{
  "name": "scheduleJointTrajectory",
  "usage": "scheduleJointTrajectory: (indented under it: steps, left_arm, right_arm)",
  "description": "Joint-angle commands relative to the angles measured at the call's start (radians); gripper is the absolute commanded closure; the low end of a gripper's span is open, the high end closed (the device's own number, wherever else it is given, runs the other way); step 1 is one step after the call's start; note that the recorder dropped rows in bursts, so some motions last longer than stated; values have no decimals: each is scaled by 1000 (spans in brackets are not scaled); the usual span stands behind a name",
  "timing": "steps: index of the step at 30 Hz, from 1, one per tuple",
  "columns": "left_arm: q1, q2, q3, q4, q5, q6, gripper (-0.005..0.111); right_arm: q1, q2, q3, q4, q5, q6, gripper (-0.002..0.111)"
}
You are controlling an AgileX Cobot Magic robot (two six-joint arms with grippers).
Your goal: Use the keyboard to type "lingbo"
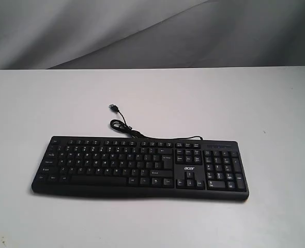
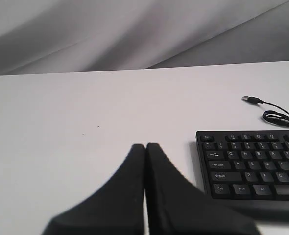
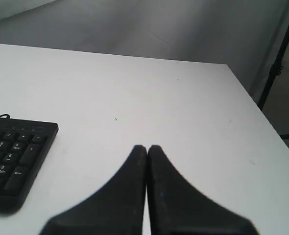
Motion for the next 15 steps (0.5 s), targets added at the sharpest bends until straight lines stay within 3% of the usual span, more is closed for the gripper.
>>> scheduleJointTrajectory:
  steps: [1,15]
  left_arm:
    - [-1,4,5,-4,-6,-2,106]
    - [-1,4,5,-4,-6,-2,106]
  right_arm:
    - [-8,-2,3,6,3,-7,108]
    - [-8,-2,3,-68,-49,-25,108]
